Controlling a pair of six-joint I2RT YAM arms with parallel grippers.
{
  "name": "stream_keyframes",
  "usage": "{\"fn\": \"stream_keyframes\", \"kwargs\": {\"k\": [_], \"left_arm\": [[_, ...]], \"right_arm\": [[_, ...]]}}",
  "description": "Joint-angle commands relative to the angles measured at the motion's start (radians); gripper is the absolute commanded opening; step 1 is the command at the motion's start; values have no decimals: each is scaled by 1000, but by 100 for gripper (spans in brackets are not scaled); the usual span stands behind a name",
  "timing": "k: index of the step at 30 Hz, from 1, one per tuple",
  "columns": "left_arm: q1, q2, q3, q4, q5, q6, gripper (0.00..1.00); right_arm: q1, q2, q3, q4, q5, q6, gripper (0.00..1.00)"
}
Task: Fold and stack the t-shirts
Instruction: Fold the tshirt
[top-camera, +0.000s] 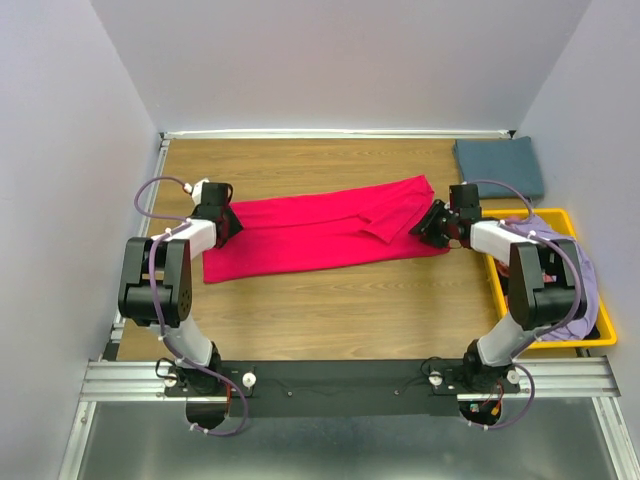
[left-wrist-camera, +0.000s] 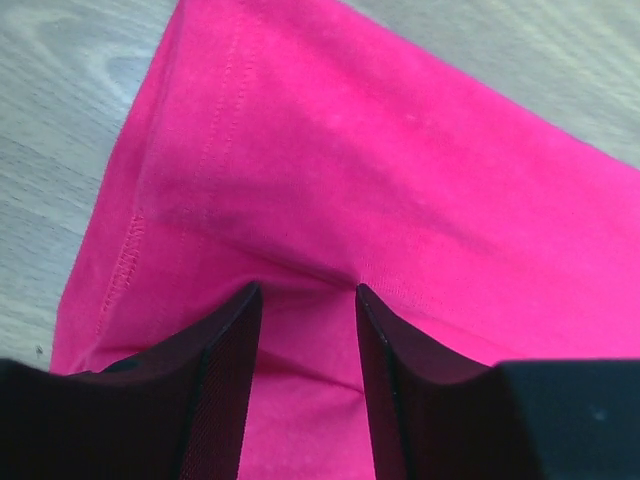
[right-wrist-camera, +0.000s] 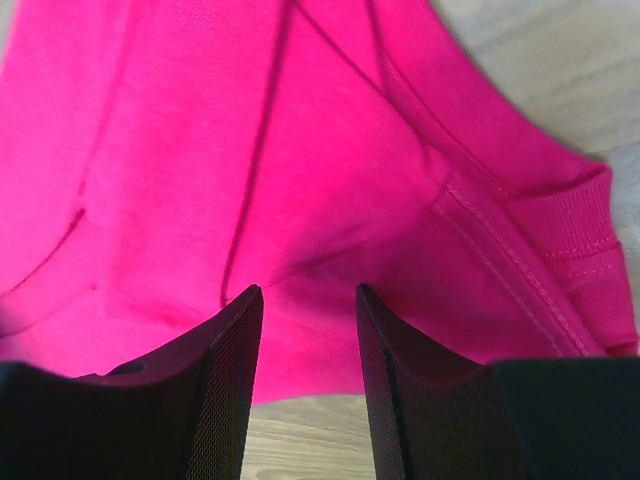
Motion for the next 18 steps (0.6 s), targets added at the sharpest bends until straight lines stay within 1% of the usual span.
{"fn": "stream_keyframes", "kwargs": {"k": [1,3,6,9,10,11,12,13,16,17,18], "left_arm": [[20,35,25,-47,3,2,50],[21,46,27,-72,7,-4,50],[21,41,5,-113,39,-22,49],[20,-9,-51,-126,108,-54,48],[20,-21,-85,-126,148,-64,48],[18,-32,-103,-126,168,-71,48],[15,-46,-122,-126,187,-91,48],[-1,-72,-160,-123,235,-102,48],[-69,-120,-231,-110,295,-160,48],[-136,-130,-245,-107,308,-180,48],[-181,-135,-258,-104,319,-200,48]], "right_arm": [[-1,53,-3,-31,-6,40,50],[-1,90,25,-31,27,36,50],[-10,194,82,-31,62,23,50],[-27,298,206,-31,82,11,50],[-28,326,280,-32,88,5,50],[-32,391,331,-34,93,-12,50],[-33,422,376,-34,96,-23,50],[-35,494,483,-34,91,-35,51],[-33,602,647,-37,26,-89,51],[-35,658,737,-40,13,-98,51],[-33,679,782,-40,-5,-102,52]]}}
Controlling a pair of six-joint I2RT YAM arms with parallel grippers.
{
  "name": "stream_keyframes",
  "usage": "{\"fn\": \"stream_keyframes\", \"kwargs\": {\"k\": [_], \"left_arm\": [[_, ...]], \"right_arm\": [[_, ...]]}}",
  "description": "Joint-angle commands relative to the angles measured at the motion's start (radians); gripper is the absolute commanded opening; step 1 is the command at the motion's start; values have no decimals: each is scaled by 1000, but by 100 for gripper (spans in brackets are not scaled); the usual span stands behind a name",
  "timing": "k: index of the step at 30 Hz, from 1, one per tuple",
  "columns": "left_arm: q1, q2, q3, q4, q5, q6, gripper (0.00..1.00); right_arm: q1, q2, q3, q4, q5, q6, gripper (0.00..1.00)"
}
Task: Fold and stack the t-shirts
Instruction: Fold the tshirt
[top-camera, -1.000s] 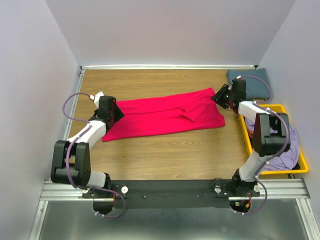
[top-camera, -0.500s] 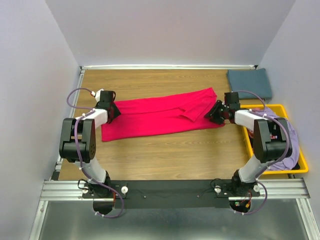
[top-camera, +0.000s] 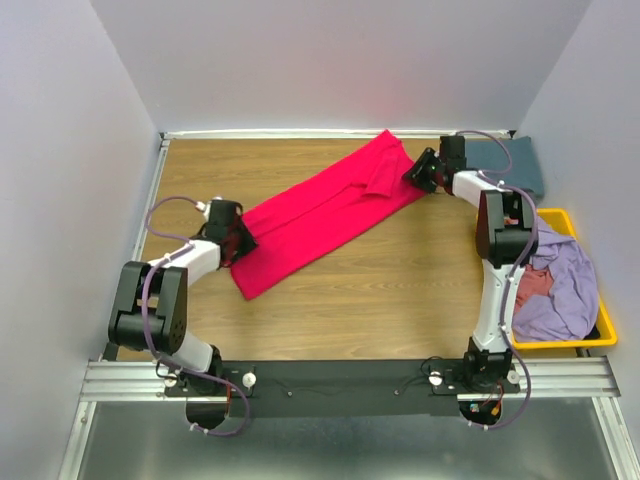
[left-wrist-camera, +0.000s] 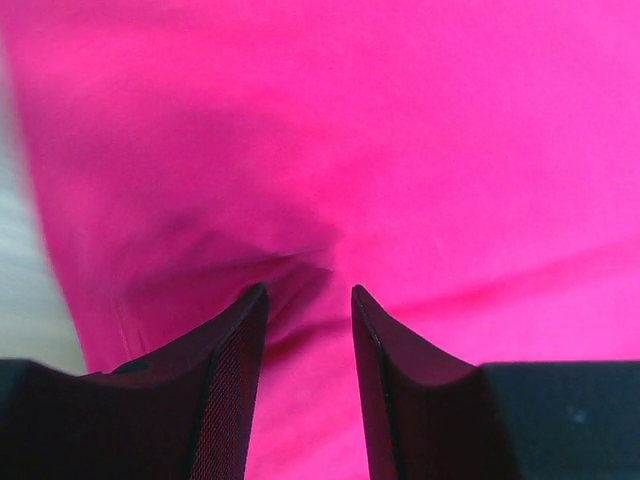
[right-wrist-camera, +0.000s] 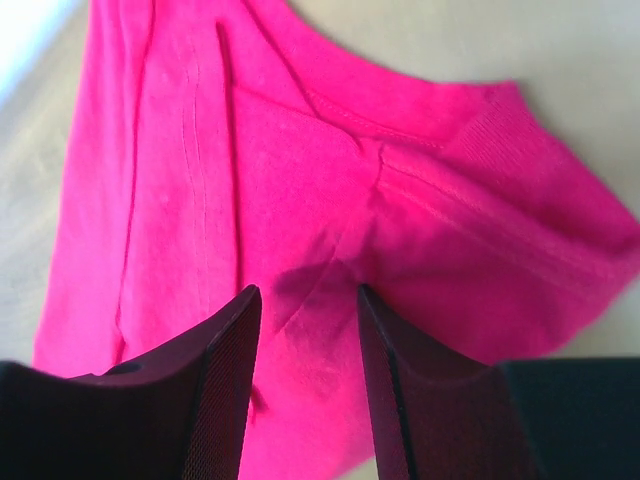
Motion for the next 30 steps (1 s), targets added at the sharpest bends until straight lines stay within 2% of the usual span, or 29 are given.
{"fn": "stream_keyframes", "kwargs": {"k": [1,2,6,11,15,16,19,23,24,26,30], "left_arm": [[-167,0,-111,-97,177,-126,49],[-243,-5,-125,-92,196,-147,49],[-354,-68,-162,-78,239,-194,57],[-411,-212,-123,-144,224,-215,71],[-403,-312,-21,-290,40,-183,76],[-397,-320,1,-322,-39,-137,76],[-316,-268,58,-310,-72,-17,74],[-186,-148,100,-266,-62,137,61],[-176,-102,105,-261,-56,159,56],[-166,-67,119,-249,-23,210,55],[-166,-16,79,-224,96,213,51]], "right_arm": [[-6,158,168,-63,-9,-82,52],[-6,176,232,-65,-13,-96,52],[-6,202,323,-73,-33,-143,54],[9,103,271,-74,-24,-185,57],[66,-37,130,-74,-17,-194,57],[99,-75,97,-74,-12,-191,57],[190,-207,-61,-74,12,-153,55],[323,-304,-199,-76,-20,-82,41],[386,-313,-239,-77,-9,-58,40],[444,-315,-284,-79,-4,11,38],[546,-293,-327,-77,-3,85,37]]}}
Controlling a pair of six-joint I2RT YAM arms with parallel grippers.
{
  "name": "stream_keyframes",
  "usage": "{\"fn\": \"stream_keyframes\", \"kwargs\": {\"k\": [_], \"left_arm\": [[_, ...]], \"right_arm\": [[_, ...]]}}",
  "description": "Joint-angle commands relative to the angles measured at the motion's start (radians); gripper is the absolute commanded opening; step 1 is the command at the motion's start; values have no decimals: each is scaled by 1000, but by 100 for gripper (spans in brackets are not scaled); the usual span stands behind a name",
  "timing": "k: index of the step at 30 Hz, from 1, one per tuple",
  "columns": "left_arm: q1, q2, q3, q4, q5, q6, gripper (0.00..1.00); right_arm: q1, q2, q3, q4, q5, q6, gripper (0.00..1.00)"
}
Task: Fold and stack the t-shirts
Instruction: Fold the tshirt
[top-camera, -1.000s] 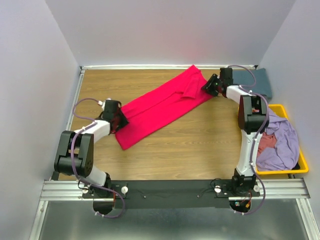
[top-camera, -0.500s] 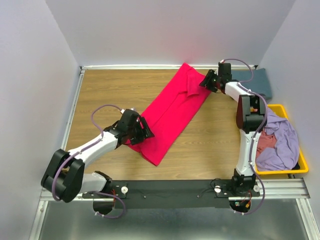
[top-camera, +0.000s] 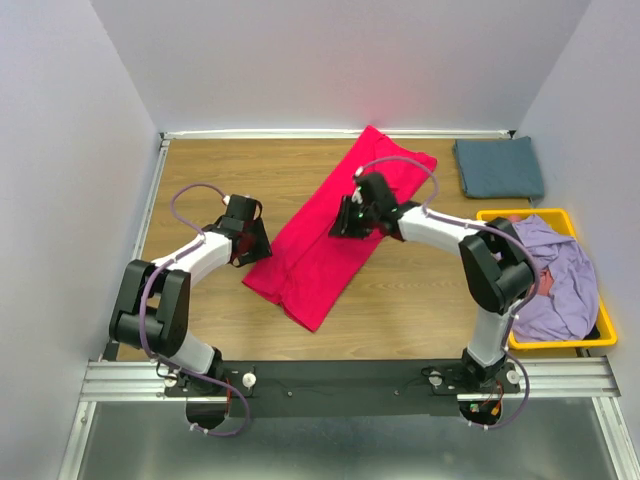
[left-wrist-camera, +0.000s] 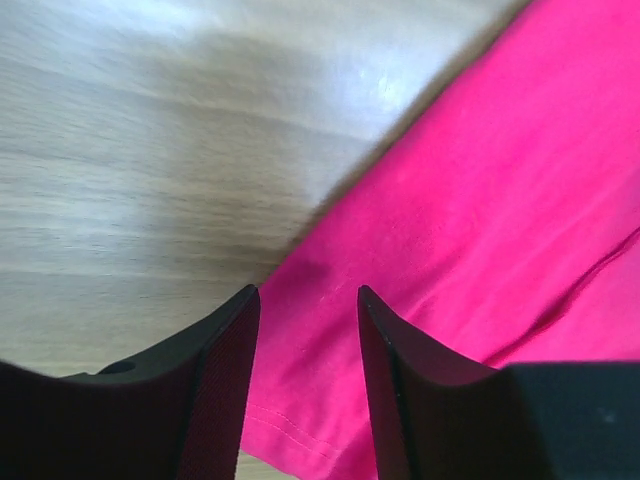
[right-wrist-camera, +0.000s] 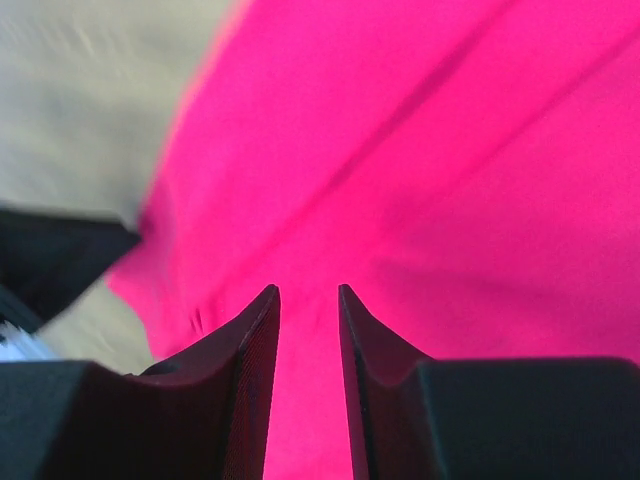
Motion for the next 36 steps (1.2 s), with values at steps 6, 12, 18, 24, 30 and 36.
{"fn": "stream_keyframes", "kwargs": {"k": [6,12,18,24,30,36], "left_arm": [[-41,-17,-150,15,156,65,50],[-159,-111,-208,-60,170,-33,50],[-319,-166,-240,-102,243,-124,50],[-501,-229,-268,-88,306,-170,50],[-600,-298,-268,-45,311,-187,69],[-533,-358,-185,-19,253,-190,79]], "right_arm": [[92,24,-152,-32,17,114,37],[77,-18,-317,-58,60,103,37],[19,-127,-477,-127,68,62,38],[-17,-312,-472,-305,226,-6,43],[-37,-397,-367,-374,333,-30,47],[-41,-346,-192,-333,423,-119,49]]}}
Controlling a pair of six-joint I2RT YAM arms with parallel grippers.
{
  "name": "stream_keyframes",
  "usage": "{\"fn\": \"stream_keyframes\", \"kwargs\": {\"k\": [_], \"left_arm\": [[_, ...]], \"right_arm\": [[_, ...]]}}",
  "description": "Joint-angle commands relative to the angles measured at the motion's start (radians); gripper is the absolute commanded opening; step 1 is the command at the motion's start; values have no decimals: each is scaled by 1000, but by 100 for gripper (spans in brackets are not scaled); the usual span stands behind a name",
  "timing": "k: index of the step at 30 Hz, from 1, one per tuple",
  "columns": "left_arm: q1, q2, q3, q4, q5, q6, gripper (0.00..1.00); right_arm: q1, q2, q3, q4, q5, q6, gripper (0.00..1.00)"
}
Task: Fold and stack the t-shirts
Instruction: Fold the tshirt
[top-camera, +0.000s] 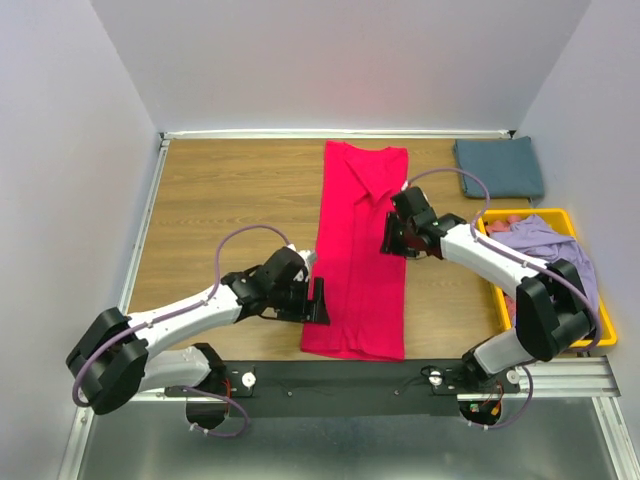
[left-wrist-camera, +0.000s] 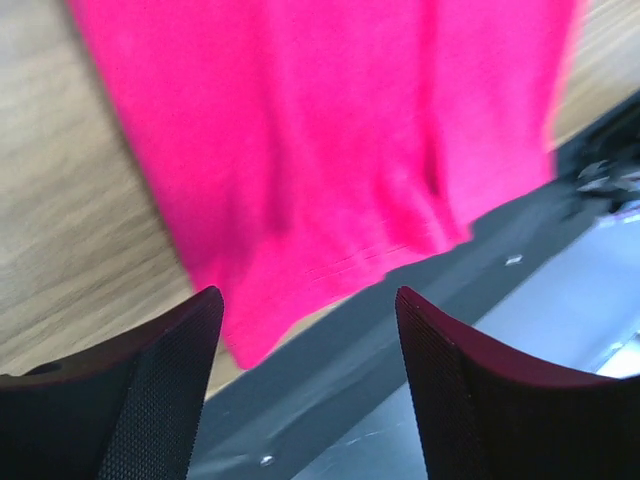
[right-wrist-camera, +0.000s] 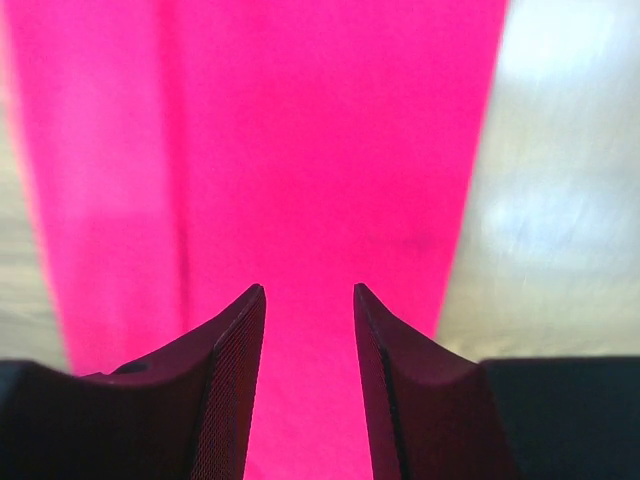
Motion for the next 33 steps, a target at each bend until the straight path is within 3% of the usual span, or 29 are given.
{"fn": "stream_keyframes", "kwargs": {"k": [1,7,11,16,25,33], "left_arm": [[65,-23,75,37,-52,-3,79],[256,54,141,62,-77,66,80],[314,95,196,48,-120,106,80],[349,106,207,62,-213,115,80],[413,137,164,120,-207,134,80],[438,166,192,93,-204,192,80]], "right_arm": [[-12,59,139,42,118,-100,49],[-105,258,363,72,60,-185,49],[-184,429,561,92,-22,-232,49],[-283,554,690,106,-122,-196,49],[-348,683,748,171,-216,-10,46],[-349,714,682,266,-262,126,43]]}}
